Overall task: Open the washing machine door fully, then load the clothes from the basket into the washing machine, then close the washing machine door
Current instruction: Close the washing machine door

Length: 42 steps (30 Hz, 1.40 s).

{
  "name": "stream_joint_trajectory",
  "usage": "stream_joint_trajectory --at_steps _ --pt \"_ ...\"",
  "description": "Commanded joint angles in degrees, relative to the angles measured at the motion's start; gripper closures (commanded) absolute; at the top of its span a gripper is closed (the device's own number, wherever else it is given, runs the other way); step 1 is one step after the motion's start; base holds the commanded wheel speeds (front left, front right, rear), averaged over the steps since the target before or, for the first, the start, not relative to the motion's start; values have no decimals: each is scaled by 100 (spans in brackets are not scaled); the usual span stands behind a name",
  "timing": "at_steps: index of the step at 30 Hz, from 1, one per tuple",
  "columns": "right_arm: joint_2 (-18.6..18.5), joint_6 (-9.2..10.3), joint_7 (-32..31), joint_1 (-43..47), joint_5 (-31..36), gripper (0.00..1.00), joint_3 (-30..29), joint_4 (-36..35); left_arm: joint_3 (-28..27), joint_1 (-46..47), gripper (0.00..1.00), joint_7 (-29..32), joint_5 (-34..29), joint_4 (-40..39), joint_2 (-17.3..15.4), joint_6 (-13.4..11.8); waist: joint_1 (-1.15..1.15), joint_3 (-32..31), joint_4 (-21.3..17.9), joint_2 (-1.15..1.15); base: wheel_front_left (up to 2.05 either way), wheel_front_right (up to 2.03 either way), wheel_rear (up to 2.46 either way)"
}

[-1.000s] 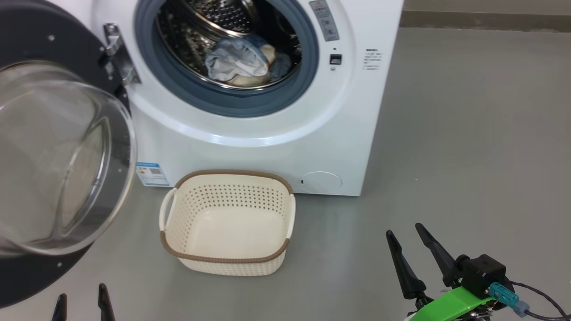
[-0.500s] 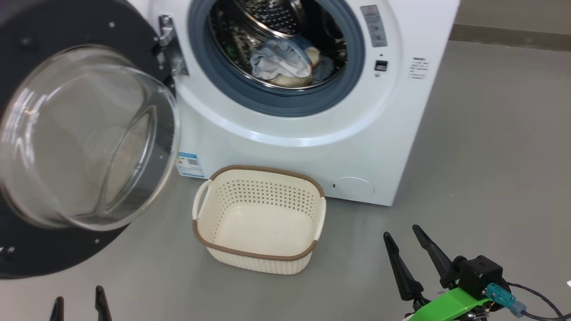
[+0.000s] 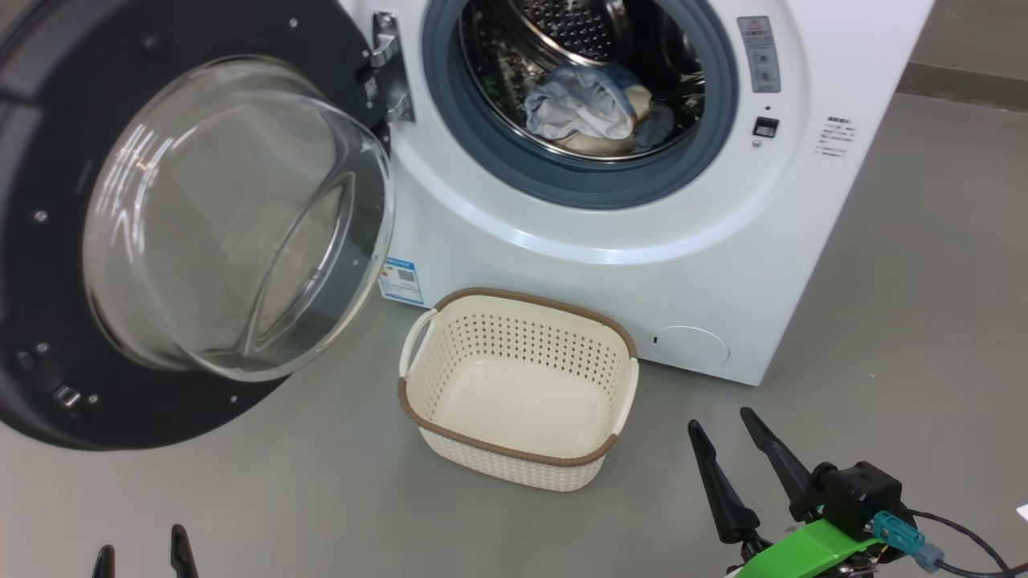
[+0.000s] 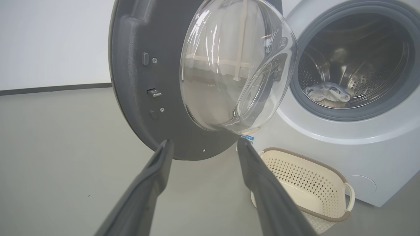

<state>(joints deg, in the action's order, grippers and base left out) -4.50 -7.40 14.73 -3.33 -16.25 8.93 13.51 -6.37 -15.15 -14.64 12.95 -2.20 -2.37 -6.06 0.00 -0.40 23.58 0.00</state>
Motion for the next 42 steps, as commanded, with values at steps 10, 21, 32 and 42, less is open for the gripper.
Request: stream_joint_trajectory --at_steps 10,21,32,42 --pt "-13 -9 27 -84 8 0 209 -82 -152 105 0 -36 87 -120 -51 -117 0 8 204 0 0 0 0" --pt "-49 -9 27 -47 -17 0 251 -55 -174 59 0 -36 90 -126 -51 -156 0 -32 261 0 0 0 0" --pt "-41 -9 27 -24 -35 0 294 -21 -259 -1 0 -36 52 -148 -51 -154 0 -114 238 0 0 0 0" --pt "-39 -9 27 -33 -28 0 275 -46 -277 6 69 -36 232 -172 -51 -235 0 -61 205 0 0 0 0"
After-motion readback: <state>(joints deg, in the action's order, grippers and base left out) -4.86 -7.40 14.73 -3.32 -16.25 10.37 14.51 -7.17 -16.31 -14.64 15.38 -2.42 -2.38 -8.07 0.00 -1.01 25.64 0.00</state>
